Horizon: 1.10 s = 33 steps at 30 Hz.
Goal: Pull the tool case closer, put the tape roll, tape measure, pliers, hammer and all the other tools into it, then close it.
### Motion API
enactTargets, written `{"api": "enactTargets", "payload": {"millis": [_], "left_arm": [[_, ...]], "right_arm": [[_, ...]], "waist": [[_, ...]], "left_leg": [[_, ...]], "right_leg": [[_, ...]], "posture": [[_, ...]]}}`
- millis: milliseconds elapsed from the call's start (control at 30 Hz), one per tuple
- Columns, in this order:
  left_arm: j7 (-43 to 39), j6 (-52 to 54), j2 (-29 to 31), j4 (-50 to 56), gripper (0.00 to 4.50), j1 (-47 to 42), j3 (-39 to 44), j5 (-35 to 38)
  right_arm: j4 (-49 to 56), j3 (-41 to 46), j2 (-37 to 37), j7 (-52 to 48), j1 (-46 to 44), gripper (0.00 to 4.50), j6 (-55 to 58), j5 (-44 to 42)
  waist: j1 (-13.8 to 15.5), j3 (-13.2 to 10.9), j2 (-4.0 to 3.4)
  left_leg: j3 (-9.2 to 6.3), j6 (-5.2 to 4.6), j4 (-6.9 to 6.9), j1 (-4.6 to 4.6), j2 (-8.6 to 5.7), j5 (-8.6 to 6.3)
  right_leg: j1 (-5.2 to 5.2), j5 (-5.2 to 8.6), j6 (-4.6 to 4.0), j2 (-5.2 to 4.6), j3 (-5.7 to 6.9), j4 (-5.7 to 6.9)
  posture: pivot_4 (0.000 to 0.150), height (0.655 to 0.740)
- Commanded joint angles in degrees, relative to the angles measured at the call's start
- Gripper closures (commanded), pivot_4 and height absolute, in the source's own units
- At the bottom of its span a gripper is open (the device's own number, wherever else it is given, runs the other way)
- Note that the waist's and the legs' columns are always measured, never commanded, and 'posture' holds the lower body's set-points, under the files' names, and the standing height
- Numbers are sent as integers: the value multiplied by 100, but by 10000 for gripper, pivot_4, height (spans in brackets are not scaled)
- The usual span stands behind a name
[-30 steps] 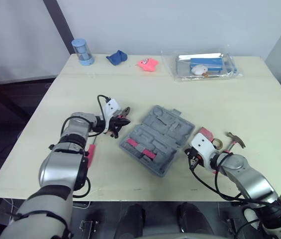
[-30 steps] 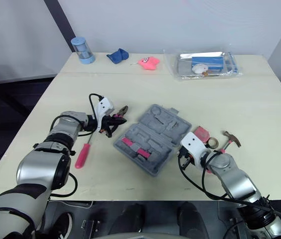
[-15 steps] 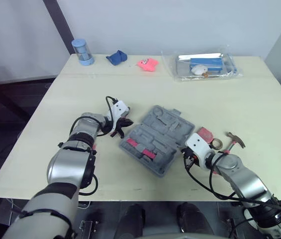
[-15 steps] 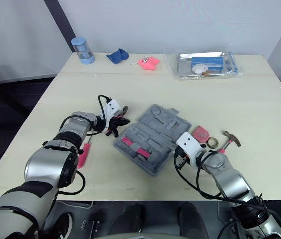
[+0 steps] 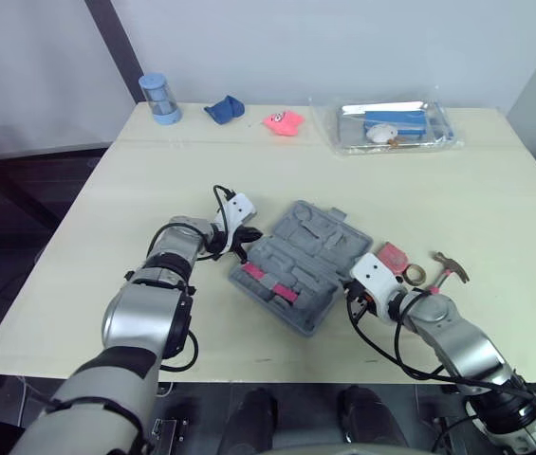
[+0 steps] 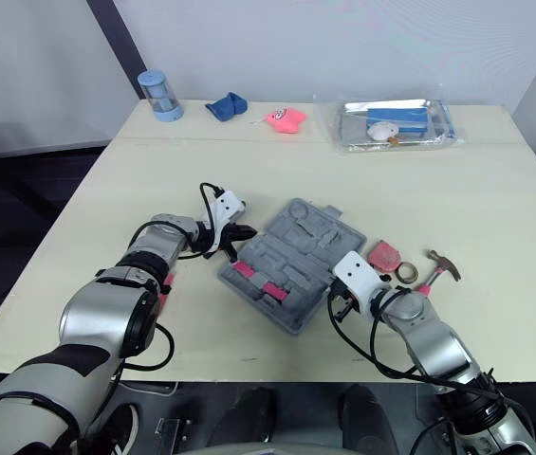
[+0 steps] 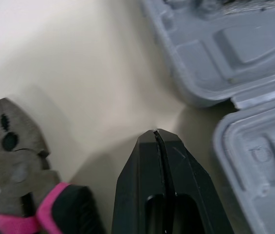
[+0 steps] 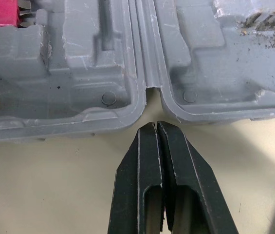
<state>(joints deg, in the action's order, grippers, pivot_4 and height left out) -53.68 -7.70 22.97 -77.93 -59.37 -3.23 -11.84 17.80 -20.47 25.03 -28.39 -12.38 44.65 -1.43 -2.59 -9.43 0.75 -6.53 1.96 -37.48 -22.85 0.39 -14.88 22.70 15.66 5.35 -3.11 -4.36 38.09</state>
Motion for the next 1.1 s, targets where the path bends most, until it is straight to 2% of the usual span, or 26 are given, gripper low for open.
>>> {"api": "enactTargets", "payload": {"millis": [33, 767, 1100], "left_arm": [[-380, -23, 27, -2, 45000, 44, 15, -12], [-2047, 29, 343, 97, 45000, 381, -59, -22], [-2523, -76, 503, 254, 45000, 650, -102, 7]], "right_arm": [[103, 87, -20, 16, -57, 44453, -75, 22], [-152, 200, 262, -583, -102, 44453, -618, -155], [-236, 223, 311, -882, -48, 44453, -806, -256]], "waist": [[-1, 0, 0], [-140, 1, 0], [-159, 2, -1]], "left_leg": [[0, 0, 0, 0, 0, 0], [-4, 0, 0, 2, 0, 1], [-2, 0, 0, 9, 1, 0]], "right_leg": [[0, 0, 0, 0, 0, 0], [0, 0, 0, 0, 3, 7], [0, 1, -2, 0, 3, 17]], "posture": [[1500, 7400], [1500, 7400], [1500, 7400]]}}
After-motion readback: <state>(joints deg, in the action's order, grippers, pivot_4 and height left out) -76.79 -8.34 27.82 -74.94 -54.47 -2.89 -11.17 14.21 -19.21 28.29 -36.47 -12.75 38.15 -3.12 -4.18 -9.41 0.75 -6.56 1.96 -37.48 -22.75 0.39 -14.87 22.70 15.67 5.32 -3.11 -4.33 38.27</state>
